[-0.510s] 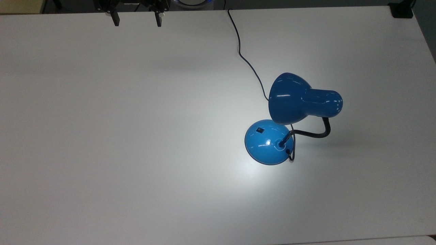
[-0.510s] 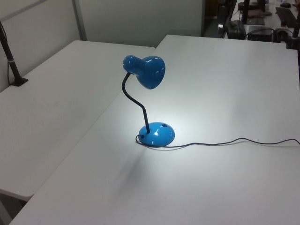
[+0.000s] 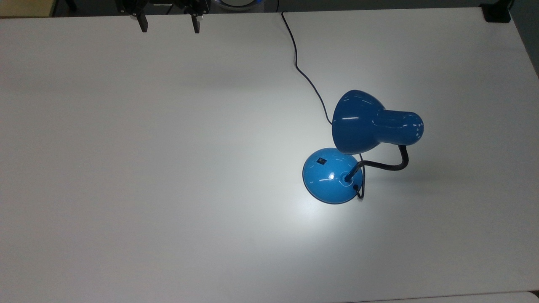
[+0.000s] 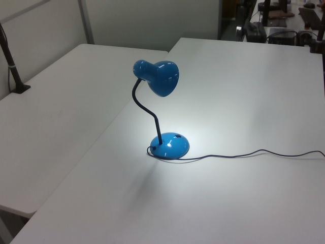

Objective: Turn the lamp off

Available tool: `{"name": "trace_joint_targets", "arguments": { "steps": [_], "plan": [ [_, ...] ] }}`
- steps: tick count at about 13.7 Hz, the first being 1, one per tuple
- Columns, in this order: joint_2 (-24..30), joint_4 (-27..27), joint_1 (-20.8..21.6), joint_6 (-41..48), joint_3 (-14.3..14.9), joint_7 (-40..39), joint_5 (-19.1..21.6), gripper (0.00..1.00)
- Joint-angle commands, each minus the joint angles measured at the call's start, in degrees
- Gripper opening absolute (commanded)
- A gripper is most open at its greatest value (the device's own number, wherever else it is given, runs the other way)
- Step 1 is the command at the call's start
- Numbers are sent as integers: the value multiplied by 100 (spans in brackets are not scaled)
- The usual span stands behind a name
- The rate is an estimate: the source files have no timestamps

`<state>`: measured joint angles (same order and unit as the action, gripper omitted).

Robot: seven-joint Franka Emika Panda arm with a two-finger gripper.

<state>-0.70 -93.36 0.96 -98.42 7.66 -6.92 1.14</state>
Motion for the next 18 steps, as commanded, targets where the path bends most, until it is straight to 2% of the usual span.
{"name": "trace_joint_targets", "arguments": {
  "steps": [1, 4, 6, 7, 8, 9, 10, 11, 12, 14, 15, 18],
  "plan": [
    [79, -67, -16, 148, -2, -290, 97, 100],
    [0, -392, 71, 148, -150, -1713, 36, 100],
    [-201, -586, 106, -140, -396, -1725, 44, 100],
    [-316, -595, 89, -412, -467, -1673, 79, 92],
    [-456, -604, 106, -580, -528, -1638, 97, 82],
    [-666, -604, 133, -677, -686, -1533, 141, 51],
    [-816, -604, 185, -809, -739, -1314, 272, 28],
    [-983, -639, 351, -1167, -749, -764, 499, 10],
    [-1089, -744, 501, -1458, -749, -480, 545, 0],
    [-1221, -1008, 634, -2336, -871, -127, 738, 0],
    [-1370, -1026, 712, -2766, -933, 179, 1000, 0],
    [-1766, -1017, 985, -3550, -942, 769, 1169, 0]
  ]
}}
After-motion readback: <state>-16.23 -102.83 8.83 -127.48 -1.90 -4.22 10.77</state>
